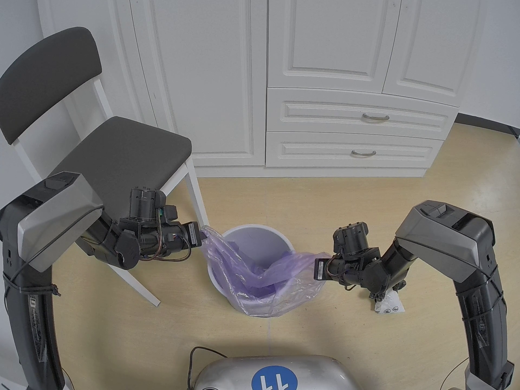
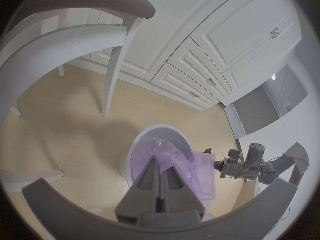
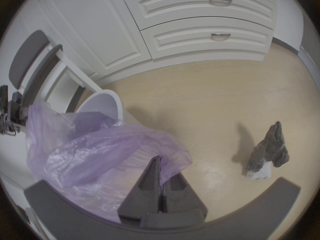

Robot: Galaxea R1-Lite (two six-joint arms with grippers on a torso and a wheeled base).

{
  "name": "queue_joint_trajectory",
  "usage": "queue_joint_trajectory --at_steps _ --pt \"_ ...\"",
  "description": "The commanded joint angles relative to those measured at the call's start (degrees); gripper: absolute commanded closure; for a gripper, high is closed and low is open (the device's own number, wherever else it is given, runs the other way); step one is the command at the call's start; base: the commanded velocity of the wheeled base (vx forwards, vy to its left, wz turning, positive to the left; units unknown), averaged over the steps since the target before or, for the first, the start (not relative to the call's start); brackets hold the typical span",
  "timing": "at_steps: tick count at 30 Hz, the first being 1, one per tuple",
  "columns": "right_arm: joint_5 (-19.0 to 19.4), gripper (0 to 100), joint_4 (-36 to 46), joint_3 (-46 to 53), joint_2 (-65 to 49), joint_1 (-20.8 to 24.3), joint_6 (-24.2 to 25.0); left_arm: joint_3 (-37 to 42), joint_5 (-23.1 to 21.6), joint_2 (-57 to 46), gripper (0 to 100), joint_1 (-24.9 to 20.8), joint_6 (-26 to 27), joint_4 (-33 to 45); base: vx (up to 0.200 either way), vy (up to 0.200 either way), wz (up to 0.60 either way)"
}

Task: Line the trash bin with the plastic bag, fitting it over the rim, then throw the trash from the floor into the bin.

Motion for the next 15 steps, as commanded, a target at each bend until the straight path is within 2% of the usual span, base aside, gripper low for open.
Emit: queue_joint_trajectory --at_steps 1,5,15 --pt "-1.3 100 0.3 2.9 -2.0 -0.9 -2.8 1.1 0.0 -0.1 100 0.4 1.6 0.3 0.0 0.0 0.0" --pt "-3.6 100 1.6 3.7 -2.0 -1.6 -7.0 1.5 0.0 1.7 100 0.3 3.7 0.3 0.0 0.0 0.0" --pt "-3.2 100 3.4 3.7 -2.0 -0.3 -6.6 1.5 -0.1 3.8 100 0.6 5.3 0.7 0.0 0.0 0.0"
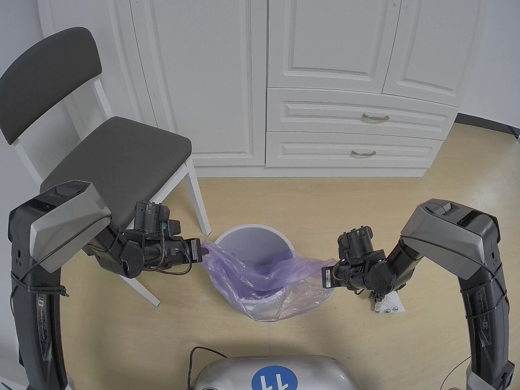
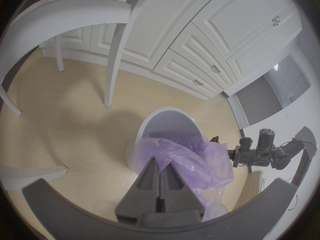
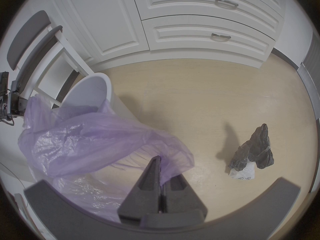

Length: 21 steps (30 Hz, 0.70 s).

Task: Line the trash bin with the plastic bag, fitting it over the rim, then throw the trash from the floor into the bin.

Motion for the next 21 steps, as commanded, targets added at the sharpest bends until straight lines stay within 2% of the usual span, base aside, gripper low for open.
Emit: queue_joint_trajectory --at_steps 1,6,10,21 --pt "0.1 100 -0.1 0.5 -0.3 0.9 0.0 0.4 -0.1 0.1 100 0.8 1.5 1.1 0.0 0.0 0.0" --pt "0.6 100 0.0 1.1 0.0 1.4 0.0 0.5 -0.1 -2.2 100 2.4 5.9 6.7 0.0 0.0 0.0" --pt "0.7 100 1.5 2.3 -0.2 2.5 -0.2 0.4 -0.4 -3.5 100 4.4 11.9 12.0 0.0 0.0 0.0" --pt "0.9 100 2.6 1.6 0.8 3.4 1.1 -0.3 -0.2 0.4 100 4.1 12.6 11.5 0.0 0.0 0.0"
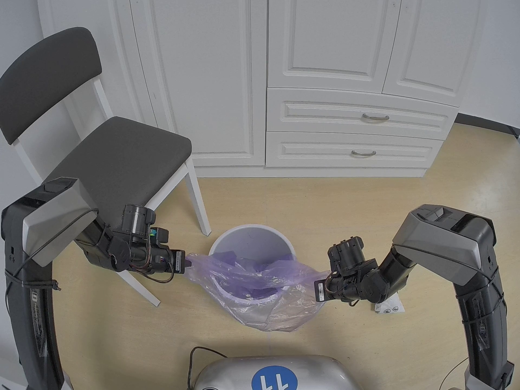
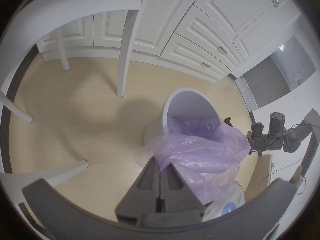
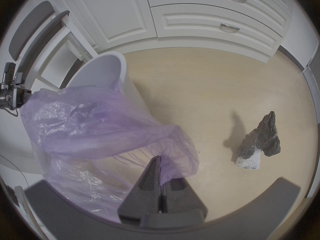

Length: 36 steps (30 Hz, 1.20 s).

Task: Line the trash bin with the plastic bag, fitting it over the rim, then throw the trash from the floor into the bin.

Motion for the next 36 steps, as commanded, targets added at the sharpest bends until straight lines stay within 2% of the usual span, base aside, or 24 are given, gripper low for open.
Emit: queue_joint_trajectory --at_steps 1,10,14,19,21,28,36 --pt "0.0 100 -0.1 -0.1 0.3 0.4 0.7 -0.1 0.0 1.5 100 -0.6 0.0 0.0 0.0 0.0 0.0" --pt "0.1 100 0.5 0.7 0.0 1.3 0.7 0.1 0.2 2.1 100 -2.1 -0.1 0.4 0.0 0.0 0.0" --pt "0.1 100 0.4 2.6 -0.9 1.7 -0.2 0.5 0.2 -0.8 100 -0.9 1.2 1.7 0.0 0.0 0.0" --pt "0.1 100 0.5 4.1 -2.4 0.2 -3.8 -0.5 0.1 -2.4 100 2.3 3.5 5.8 0.0 0.0 0.0" --pt "0.2 100 0.4 5.5 -2.7 -1.0 -6.9 -1.6 0.1 -2.2 100 3.9 5.7 8.2 0.0 0.0 0.0" --pt "0.6 100 0.5 6.8 -3.5 -0.7 -7.7 -2.2 0.1 -2.3 100 3.3 6.4 11.5 0.0 0.0 0.0" --pt "0.8 100 -0.3 5.7 -1.7 0.1 -7.0 -3.6 0.1 0.7 100 1.9 6.3 11.3 0.0 0.0 0.0"
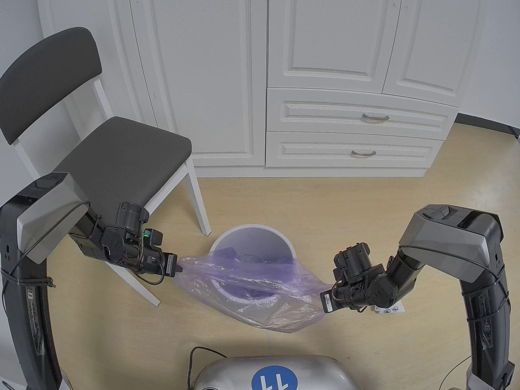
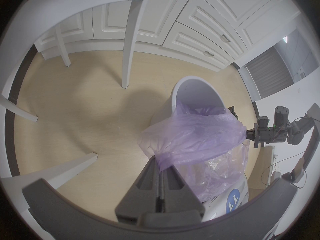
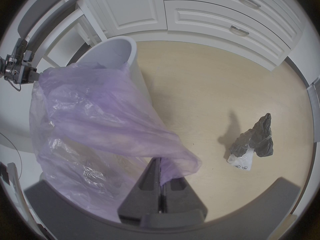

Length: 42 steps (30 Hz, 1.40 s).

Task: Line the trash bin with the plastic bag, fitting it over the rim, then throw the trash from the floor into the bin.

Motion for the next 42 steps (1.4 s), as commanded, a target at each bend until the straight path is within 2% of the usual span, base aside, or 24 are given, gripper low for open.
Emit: queue_joint_trajectory --at_steps 1,11,12,15,19,20,21,23,26,30,33,37,40,42 --pt "0.0 100 -0.2 -0.9 0.9 0.3 0.5 -1.2 0.1 2.5 100 -1.1 -0.4 -0.3 0.0 0.0 0.0" --pt "0.1 100 -0.2 -0.1 0.3 0.1 0.3 -1.4 -0.4 0.9 100 -1.5 -0.6 -0.4 0.0 0.0 0.0" --pt "0.1 0 -0.3 0.0 0.2 0.1 0.2 -1.4 -0.4 0.7 100 -1.5 -0.6 -0.5 0.0 0.0 0.0" --pt "0.2 0 -0.7 0.2 0.1 0.0 0.3 -1.1 -0.4 0.7 100 -1.5 -1.0 -1.6 0.0 0.0 0.0" --pt "6.5 0 -5.9 6.0 -3.1 -1.5 -3.0 -0.4 -0.3 0.2 100 -1.6 -3.7 -5.4 0.0 0.0 0.0" --pt "6.9 0 -6.1 6.3 -3.3 -1.5 -3.5 -0.4 -0.3 0.2 100 -1.7 -3.8 -5.6 0.0 0.0 0.0" --pt "9.0 0 -7.4 8.3 -4.2 -2.1 -6.2 -0.3 -0.3 0.0 100 -1.8 -4.6 -6.1 0.0 0.0 0.0" --pt "10.0 0 -8.5 9.8 -4.7 -2.3 -7.8 -0.1 -0.3 -0.1 100 -1.8 -5.2 -6.3 0.0 0.0 0.0" --pt "14.7 0 -14.4 14.4 -5.8 -3.7 -11.7 0.0 -0.3 -0.7 100 -1.8 -5.6 -6.6 0.0 0.0 0.0" --pt "22.8 0 -23.4 20.1 -6.4 -6.2 -17.6 0.3 -0.2 -1.0 100 -2.2 -5.7 -6.6 0.0 0.0 0.0" --pt "27.0 0 -29.4 22.7 -6.2 -7.2 -19.4 0.3 -0.2 -1.0 100 -2.3 -5.7 -6.7 0.0 0.0 0.0" --pt "27.5 0 -34.2 23.3 -5.9 -6.6 -18.8 0.3 -0.2 -1.0 100 -2.3 -5.7 -6.7 0.0 0.0 0.0" --pt "25.7 0 -35.9 22.6 -6.0 -5.0 -17.6 0.3 -0.2 -1.1 100 -2.4 -5.7 -6.7 0.0 0.0 0.0" --pt "19.3 0 -36.2 20.6 -6.3 -1.6 -13.1 0.3 -0.2 -1.4 100 -2.5 -5.8 -6.6 0.0 0.0 0.0"
